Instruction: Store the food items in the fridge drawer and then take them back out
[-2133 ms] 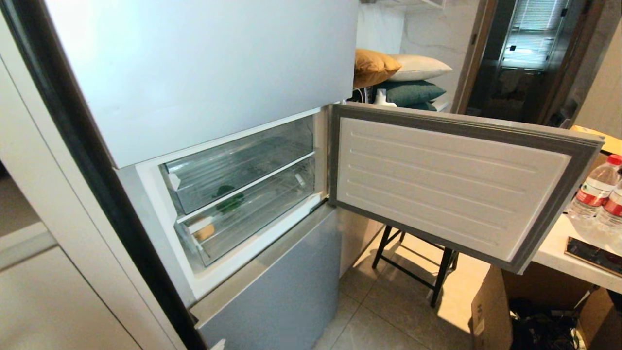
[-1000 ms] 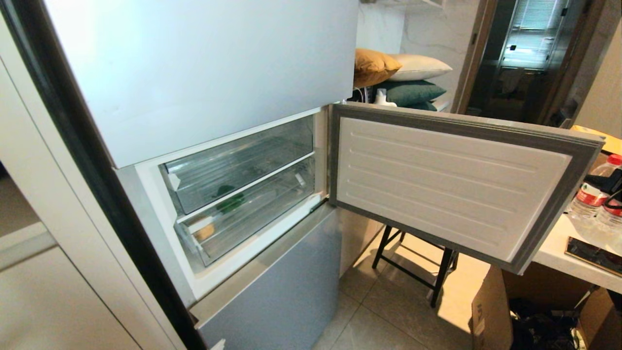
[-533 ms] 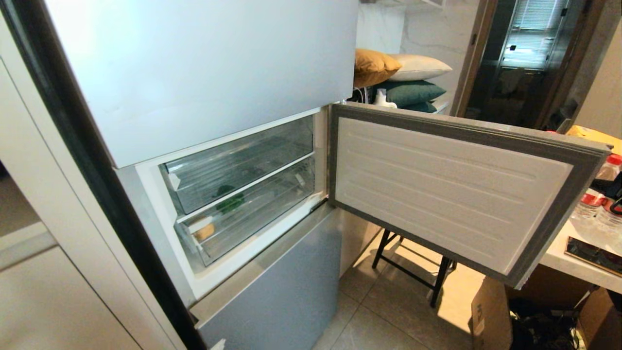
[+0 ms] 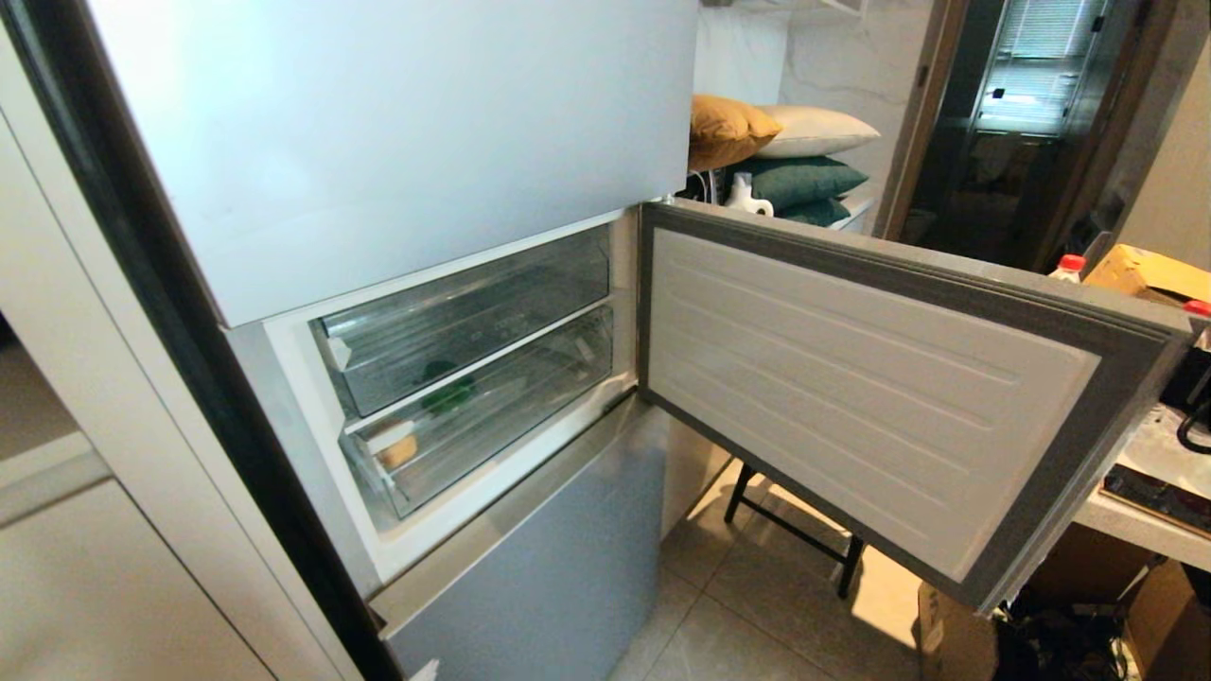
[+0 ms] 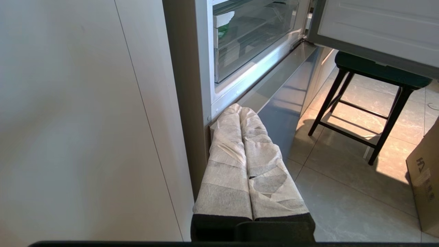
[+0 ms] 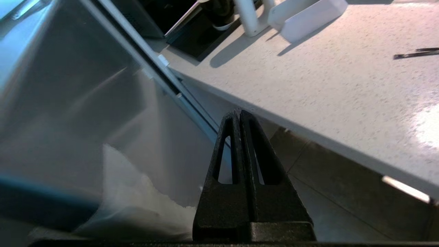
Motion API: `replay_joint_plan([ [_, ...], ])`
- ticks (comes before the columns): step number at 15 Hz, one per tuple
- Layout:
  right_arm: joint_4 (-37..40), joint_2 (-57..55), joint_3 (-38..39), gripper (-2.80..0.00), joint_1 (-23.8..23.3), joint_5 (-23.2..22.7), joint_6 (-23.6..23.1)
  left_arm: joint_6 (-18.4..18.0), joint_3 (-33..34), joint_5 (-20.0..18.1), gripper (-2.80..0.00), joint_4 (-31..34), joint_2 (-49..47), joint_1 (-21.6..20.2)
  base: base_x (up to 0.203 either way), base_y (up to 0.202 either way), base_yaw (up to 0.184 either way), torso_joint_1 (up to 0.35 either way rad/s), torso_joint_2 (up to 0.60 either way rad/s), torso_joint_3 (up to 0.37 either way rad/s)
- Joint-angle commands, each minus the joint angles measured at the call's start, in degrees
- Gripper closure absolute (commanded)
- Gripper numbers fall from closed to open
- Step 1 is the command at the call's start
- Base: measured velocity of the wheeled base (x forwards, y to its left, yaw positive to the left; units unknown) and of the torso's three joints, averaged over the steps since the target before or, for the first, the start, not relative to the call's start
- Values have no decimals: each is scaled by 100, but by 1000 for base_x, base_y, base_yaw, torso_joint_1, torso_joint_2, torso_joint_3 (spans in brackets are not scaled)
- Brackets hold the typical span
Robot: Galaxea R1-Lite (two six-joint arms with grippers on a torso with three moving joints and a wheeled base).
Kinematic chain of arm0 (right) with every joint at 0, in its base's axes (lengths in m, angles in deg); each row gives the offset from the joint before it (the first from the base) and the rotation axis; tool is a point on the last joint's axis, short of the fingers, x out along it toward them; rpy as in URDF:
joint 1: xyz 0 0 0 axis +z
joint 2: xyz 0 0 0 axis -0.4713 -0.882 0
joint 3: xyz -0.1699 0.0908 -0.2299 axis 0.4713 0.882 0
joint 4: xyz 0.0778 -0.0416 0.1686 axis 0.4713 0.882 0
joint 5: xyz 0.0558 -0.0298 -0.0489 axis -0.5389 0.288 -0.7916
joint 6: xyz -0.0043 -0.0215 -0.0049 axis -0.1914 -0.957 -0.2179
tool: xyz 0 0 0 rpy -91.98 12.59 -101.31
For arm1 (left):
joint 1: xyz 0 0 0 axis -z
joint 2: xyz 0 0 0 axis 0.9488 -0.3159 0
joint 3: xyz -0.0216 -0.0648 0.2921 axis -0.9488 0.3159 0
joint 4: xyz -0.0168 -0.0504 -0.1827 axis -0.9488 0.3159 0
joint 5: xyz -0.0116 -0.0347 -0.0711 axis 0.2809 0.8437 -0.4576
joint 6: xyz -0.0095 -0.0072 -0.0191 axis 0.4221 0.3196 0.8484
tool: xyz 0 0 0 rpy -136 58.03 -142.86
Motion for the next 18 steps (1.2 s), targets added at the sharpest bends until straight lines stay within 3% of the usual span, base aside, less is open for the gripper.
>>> replay_joint_plan([
  [1, -31, 510, 303, 0, 104, -20, 8, 1, 0, -8, 0, 0, 2, -2, 0, 0, 0, 0, 0, 0],
  [5, -28, 1273, 918, 0, 561, -20, 7, 1, 0, 1, 0, 0, 2, -2, 0, 0, 0, 0, 0, 0],
  [13, -13, 2759, 2234, 0, 2018, 13, -28, 1, 0, 1, 0, 0, 2, -2, 0, 0, 0, 0, 0, 0],
  [18, -19, 2648, 2301, 0, 2787, -1, -13, 1, 0, 1, 0, 0, 2, -2, 0, 0, 0, 0, 0, 0],
])
